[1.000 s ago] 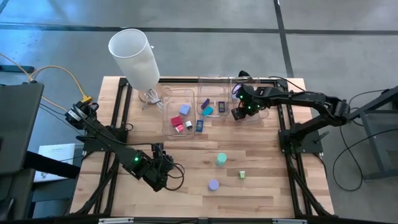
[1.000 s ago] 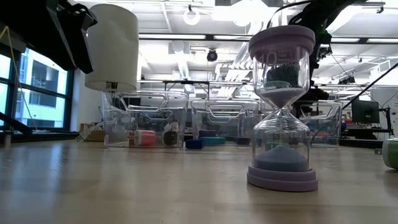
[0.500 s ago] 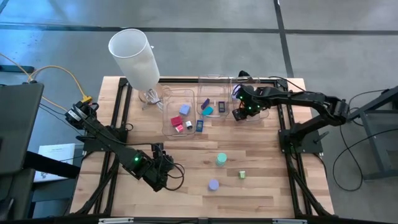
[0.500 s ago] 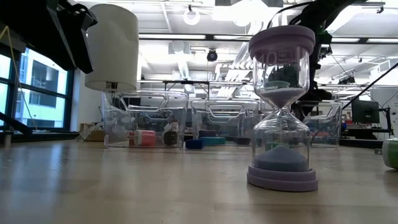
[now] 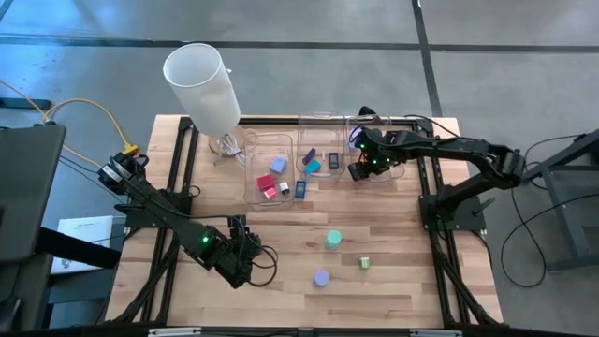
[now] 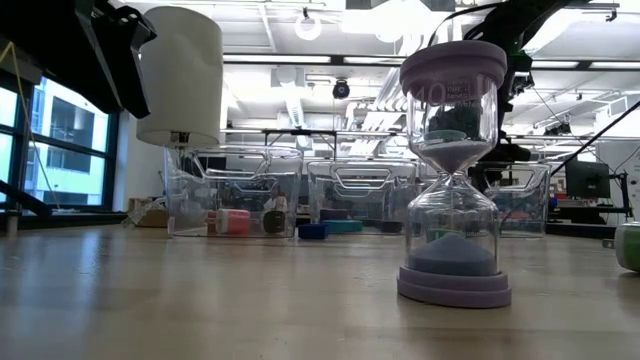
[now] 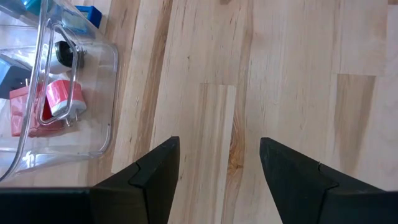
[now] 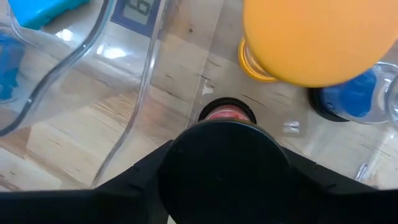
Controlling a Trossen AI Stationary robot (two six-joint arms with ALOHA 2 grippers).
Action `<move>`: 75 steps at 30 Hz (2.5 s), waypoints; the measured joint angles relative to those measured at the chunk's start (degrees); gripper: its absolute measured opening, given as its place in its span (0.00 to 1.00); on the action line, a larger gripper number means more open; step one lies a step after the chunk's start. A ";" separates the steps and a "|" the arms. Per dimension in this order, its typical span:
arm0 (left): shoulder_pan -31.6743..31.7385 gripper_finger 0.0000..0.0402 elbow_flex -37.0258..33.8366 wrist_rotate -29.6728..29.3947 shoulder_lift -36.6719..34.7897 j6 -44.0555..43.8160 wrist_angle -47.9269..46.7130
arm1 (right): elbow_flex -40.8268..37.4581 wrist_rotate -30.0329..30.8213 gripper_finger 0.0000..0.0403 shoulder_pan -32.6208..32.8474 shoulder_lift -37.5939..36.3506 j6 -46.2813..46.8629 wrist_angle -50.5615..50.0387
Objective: Pick & Place Office items
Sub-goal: Put the pink hourglass into the right transparent bin, then put the light green charger adapter into the left transparent bin
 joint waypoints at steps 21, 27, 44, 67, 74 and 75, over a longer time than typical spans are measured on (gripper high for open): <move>0.00 0.53 0.00 0.00 0.00 0.02 0.00 | -0.04 -4.84 0.60 -0.04 0.00 -3.02 2.46; 0.01 0.53 -0.02 0.00 0.00 0.02 0.00 | -0.04 -2.93 0.61 -0.04 0.00 -2.27 2.46; 0.00 0.53 0.00 0.00 0.00 0.02 0.00 | -0.09 -2.65 0.61 0.00 -2.32 -0.25 2.45; 0.02 0.53 -0.02 0.00 0.01 0.02 0.00 | -0.09 3.34 0.61 3.09 -22.41 -2.42 1.45; 0.02 0.53 -0.02 0.00 0.00 0.02 -0.02 | -0.09 15.83 0.61 16.57 -31.98 -9.83 3.41; 0.02 0.53 -0.02 0.00 0.00 0.02 -0.01 | -0.09 17.08 0.61 19.09 -32.72 -11.98 4.02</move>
